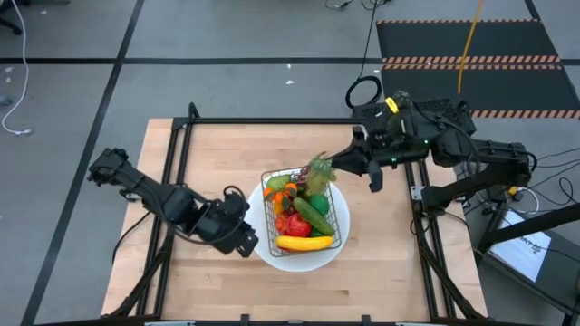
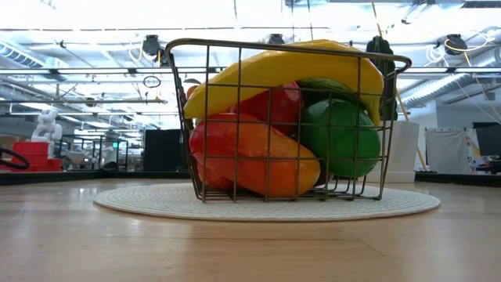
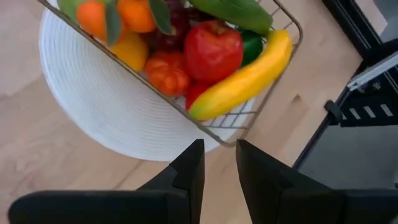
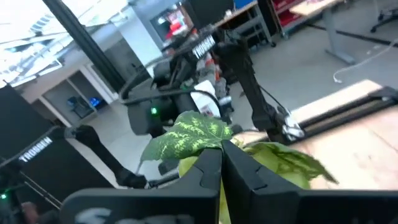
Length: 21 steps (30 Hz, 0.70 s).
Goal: Build produce basket
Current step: Put the green grapes into the black wire basket
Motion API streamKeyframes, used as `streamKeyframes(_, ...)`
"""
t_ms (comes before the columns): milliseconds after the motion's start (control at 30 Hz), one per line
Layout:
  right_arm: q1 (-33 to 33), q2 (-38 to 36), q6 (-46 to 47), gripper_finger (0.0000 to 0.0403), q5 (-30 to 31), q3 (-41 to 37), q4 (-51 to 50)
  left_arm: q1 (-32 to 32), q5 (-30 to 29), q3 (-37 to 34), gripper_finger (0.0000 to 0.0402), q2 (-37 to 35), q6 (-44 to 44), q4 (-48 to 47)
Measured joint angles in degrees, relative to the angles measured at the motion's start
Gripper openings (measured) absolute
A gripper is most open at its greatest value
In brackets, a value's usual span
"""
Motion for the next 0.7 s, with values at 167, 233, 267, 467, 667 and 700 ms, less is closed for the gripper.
streamKeyframes(167,2.16,0.02,-0.01,0.0000,2.32,0.00,3.18,-3.42,-2.88,0.00,0.0093,0.00,-1.95,-0.31)
streamKeyframes(233,3.03,0.02,-0.01,0.0000,3.53,0.00,4.13,-4.31,-3.69,0.00,0.0093,0.00,-2.16,-0.58)
streamKeyframes(267,3.48,0.00,-0.01,0.0000,4.39,0.00,4.44,-4.63,-3.84,0.00,0.0093,0.00,-2.19,-0.84)
streamKeyframes(467,5.64,0.03,-0.02,0.0000,6.51,0.00,7.49,-6.35,-4.05,0.00,0.0093,0.00,-3.22,-4.55)
streamKeyframes(667,6.89,0.07,-0.35,0.0000,8.99,0.00,8.06,-7.38,-4.09,0.00,0.0093,0.00,-4.68,-6.41)
streamKeyframes(700,7.07,0.06,-0.98,0.0000,9.19,0.00,8.05,-7.52,-4.11,0.00,0.0093,0.00,-4.78,-6.56)
